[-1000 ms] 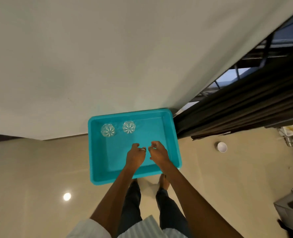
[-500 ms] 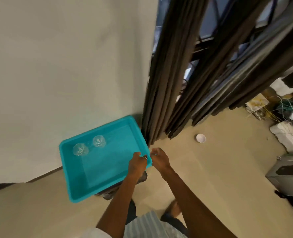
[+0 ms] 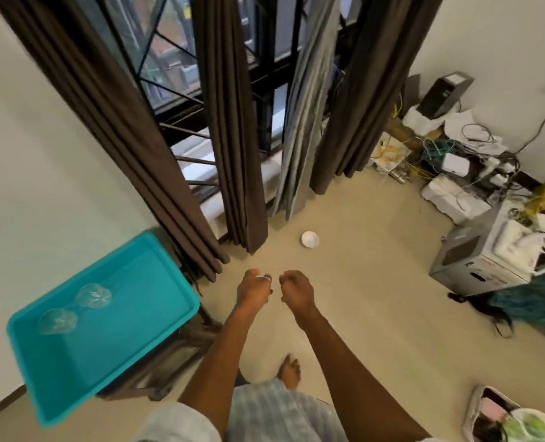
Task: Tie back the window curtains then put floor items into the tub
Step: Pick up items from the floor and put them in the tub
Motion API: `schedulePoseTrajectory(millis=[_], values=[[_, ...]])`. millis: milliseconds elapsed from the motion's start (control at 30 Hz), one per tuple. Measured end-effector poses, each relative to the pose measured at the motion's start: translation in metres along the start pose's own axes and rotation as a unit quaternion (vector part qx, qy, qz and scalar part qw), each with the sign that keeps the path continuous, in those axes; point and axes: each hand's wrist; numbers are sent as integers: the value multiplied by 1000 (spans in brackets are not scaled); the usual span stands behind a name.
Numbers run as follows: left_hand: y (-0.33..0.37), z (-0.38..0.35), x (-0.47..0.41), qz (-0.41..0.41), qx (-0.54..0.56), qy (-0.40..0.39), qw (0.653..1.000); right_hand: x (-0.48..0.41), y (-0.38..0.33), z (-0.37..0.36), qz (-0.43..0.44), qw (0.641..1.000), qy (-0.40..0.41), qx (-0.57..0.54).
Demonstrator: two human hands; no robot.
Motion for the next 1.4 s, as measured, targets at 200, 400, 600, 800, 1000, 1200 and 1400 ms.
schedulePoseTrajectory(millis=[200,400,600,800,1000,1200,1400], values=[[14,-41,-5,-7,-69,-25,997,-13,5,27,-16,1000,15,-17],[57,-85,-36,-3,-66,-52,996,-51,-16,64,14,998,21,52],[141,-138,-71,-42,-47,-88,994,-123,-57,116,20,993,74,86],[193,-161,-103,-61,-90,-110,988,-168,-96,138,21,991,90,101],[218,-168,-128,-53,-133,-117,983,-194,-119,145,21,988,74,131],[238,-182,-144,-47,-142,-115,982,-221,-136,158,28,985,68,153],[266,-226,-158,-61,-217,-84,971,-268,-133,195,27,985,24,166]])
Point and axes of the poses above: each hand's wrist, its own x-axis away from the middle knuckle, its own z-axis out of the back of the hand, y = z × x, and after that the axes turned 6 degrees about x, right-handed
